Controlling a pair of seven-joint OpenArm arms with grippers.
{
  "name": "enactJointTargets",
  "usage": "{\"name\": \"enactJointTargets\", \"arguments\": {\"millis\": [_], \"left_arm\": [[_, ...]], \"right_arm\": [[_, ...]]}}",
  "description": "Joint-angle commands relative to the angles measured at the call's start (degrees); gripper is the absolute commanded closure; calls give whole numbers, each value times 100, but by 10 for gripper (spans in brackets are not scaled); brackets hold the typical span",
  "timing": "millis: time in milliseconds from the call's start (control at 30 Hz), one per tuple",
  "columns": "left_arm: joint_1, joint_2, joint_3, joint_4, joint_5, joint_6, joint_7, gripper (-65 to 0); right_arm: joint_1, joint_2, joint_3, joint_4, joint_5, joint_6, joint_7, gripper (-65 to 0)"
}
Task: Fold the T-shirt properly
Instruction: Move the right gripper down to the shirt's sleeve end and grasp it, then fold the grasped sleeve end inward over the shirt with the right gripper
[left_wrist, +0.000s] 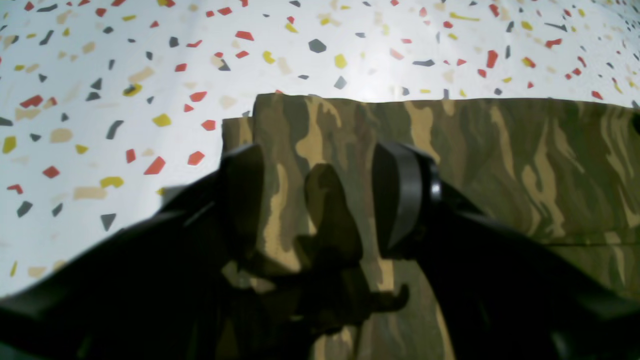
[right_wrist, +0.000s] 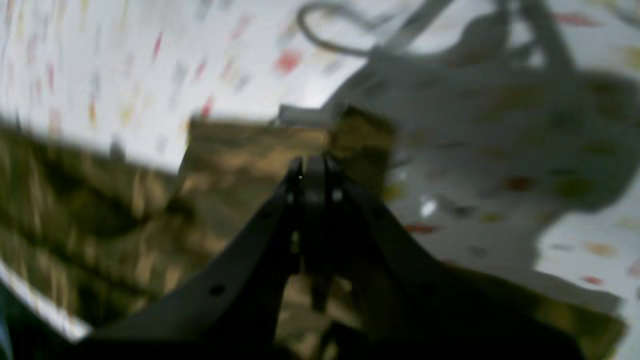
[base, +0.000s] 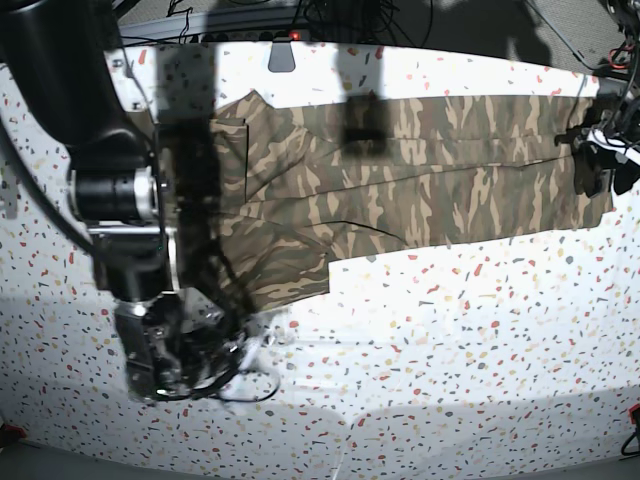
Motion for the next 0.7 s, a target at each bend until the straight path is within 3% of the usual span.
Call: {"name": "enactJointTargets", "arguments": {"millis": [0, 200, 367, 500, 667], "left_arm": [[-11, -98, -52, 107, -57, -26, -149, -337], [-11, -98, -52, 107, -57, -26, -151, -337], [-13, -98, -52, 107, -59, -26, -153, -337], [-11, -101, -52, 107, -57, -26, -149, -337], [-11, -98, -52, 107, -59, -26, -140, -337]], "right_arm": [[208, -76, 20, 103, 85, 90, 15, 0], [175, -348, 20, 164, 319, 176, -267, 0], [42, -409, 20, 581, 1082, 176, -1126, 0], [-415, -367, 20, 1340, 1810, 176, -1331, 0], [-1394, -260, 17, 3080, 2299, 176, -1329, 0]]}}
